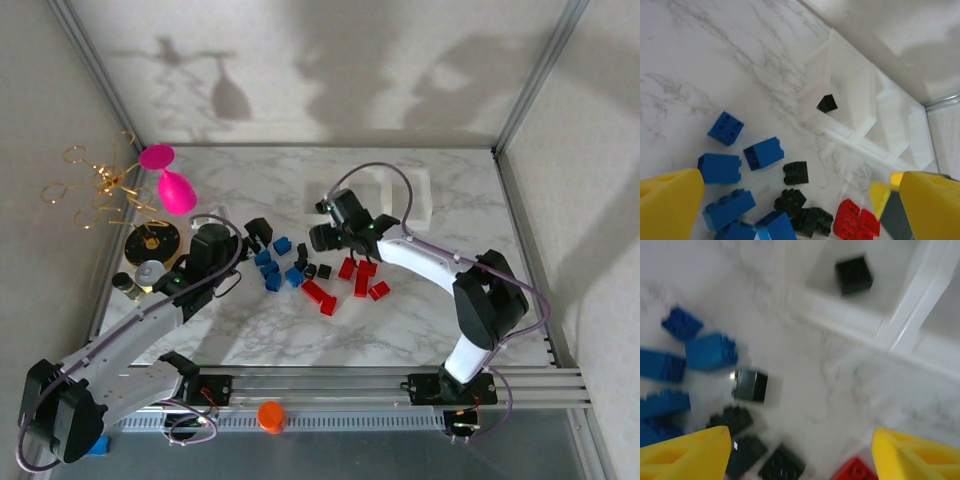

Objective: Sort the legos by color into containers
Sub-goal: Pick up the lego from the center of the table.

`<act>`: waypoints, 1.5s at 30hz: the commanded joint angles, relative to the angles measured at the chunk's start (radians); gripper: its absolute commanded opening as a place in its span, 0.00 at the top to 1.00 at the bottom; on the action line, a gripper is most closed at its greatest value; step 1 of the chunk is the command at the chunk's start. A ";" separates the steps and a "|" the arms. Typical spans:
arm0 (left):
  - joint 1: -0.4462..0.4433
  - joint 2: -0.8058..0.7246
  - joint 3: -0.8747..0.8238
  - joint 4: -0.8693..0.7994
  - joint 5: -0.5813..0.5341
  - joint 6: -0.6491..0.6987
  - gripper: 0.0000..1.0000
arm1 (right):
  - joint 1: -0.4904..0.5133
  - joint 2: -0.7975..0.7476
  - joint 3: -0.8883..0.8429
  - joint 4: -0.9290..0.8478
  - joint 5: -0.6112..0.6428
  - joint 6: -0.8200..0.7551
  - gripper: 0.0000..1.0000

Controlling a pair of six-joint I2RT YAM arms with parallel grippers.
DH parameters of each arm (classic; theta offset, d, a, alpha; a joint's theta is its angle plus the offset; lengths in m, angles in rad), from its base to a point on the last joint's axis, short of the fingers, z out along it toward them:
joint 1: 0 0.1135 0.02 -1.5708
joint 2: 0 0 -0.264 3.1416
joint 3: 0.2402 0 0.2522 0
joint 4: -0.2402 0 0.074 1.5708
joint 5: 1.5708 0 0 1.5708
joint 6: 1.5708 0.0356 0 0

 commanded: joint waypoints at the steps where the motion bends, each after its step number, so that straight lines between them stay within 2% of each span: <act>1: -0.013 -0.030 -0.023 -0.063 0.030 -0.037 0.00 | 0.040 -0.017 -0.060 -0.060 -0.061 0.026 0.26; 8: -0.038 -0.035 -0.053 -0.070 0.030 -0.071 0.00 | 0.090 0.038 -0.091 -0.036 -0.098 0.027 0.34; 13: -0.045 -0.032 -0.059 -0.071 0.014 -0.081 0.00 | 0.095 0.102 -0.033 -0.014 -0.109 -0.023 0.38; 21: -0.049 -0.042 -0.064 -0.094 -0.013 -0.080 0.00 | 0.108 0.167 0.022 -0.009 -0.129 -0.095 0.39; 26: -0.049 -0.041 -0.063 -0.096 -0.022 -0.078 0.00 | 0.109 0.199 0.058 -0.028 -0.090 -0.113 0.40; 38: -0.049 -0.038 -0.054 -0.110 -0.029 -0.066 0.00 | 0.120 0.240 0.093 -0.077 -0.081 -0.201 0.43; 42: -0.049 -0.038 -0.047 -0.119 -0.031 -0.063 0.00 | 0.131 0.211 0.086 -0.065 -0.083 -0.216 0.41; 45: -0.049 -0.043 -0.042 -0.128 -0.036 -0.061 0.00 | 0.137 0.242 0.115 -0.102 -0.047 -0.234 0.43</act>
